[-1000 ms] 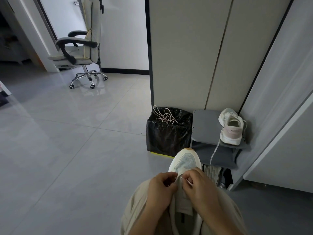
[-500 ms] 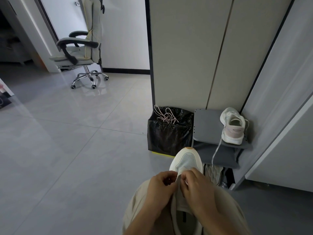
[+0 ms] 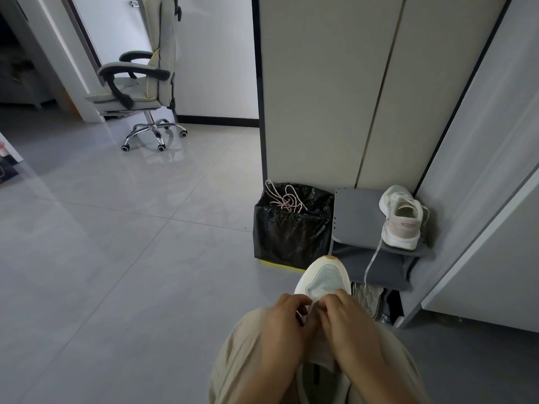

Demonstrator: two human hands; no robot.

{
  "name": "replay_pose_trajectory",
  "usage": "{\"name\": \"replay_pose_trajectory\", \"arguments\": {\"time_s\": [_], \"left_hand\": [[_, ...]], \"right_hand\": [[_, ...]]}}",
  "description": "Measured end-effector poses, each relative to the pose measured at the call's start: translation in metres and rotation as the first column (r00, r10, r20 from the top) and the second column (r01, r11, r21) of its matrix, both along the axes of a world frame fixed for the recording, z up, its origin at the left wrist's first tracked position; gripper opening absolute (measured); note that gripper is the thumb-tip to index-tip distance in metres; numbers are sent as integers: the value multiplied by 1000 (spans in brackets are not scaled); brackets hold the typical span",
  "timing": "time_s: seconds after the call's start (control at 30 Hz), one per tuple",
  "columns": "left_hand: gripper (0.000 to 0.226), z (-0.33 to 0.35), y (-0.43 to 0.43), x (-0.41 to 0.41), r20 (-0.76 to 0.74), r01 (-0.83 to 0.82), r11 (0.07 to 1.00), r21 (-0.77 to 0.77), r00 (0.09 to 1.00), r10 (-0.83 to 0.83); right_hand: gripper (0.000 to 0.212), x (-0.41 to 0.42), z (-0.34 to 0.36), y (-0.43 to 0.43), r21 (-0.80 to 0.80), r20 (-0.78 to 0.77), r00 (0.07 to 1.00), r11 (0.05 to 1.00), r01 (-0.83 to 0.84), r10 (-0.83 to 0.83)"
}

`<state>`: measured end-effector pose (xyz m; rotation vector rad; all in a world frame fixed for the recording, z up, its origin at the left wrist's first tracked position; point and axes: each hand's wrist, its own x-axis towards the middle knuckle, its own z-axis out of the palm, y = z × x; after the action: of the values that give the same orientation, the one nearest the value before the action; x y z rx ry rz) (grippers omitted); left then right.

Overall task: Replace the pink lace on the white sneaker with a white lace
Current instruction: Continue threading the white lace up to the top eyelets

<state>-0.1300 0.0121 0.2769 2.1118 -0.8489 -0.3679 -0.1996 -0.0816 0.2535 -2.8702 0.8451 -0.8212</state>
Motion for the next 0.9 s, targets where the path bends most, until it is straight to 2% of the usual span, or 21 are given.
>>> {"name": "replay_pose_trajectory", "arguments": {"time_s": [0.1,0.3,0.47,0.63,0.73,0.77,0.9], "left_hand": [[21,-4,-1,5,31,41,999,4,999,-42],[16,-10,3,6,-17,-47,993,-106,999,46],[18,-12,3,8,-25,-57,989,-136,998,54],[16,-15,3,7,-24,-47,985,-164,999,43],[36,-16,4,3,-16,-48,982,-185,999,46],[36,-16,4,3,-18,-49,981,-186,999,46],[17,-16,4,5,-9,-48,984,-171,999,47]], "right_hand": [[41,2,1,-4,-55,-43,999,998,14,-16],[43,4,6,2,-137,-82,996,990,-29,18],[37,-1,-2,-2,-54,16,998,996,-65,66],[37,2,0,4,-33,43,999,999,-6,7],[42,6,1,5,-45,-4,999,998,47,-47],[42,8,2,6,-47,-18,998,997,56,-57],[39,10,1,8,-38,0,999,998,42,-42]]}}
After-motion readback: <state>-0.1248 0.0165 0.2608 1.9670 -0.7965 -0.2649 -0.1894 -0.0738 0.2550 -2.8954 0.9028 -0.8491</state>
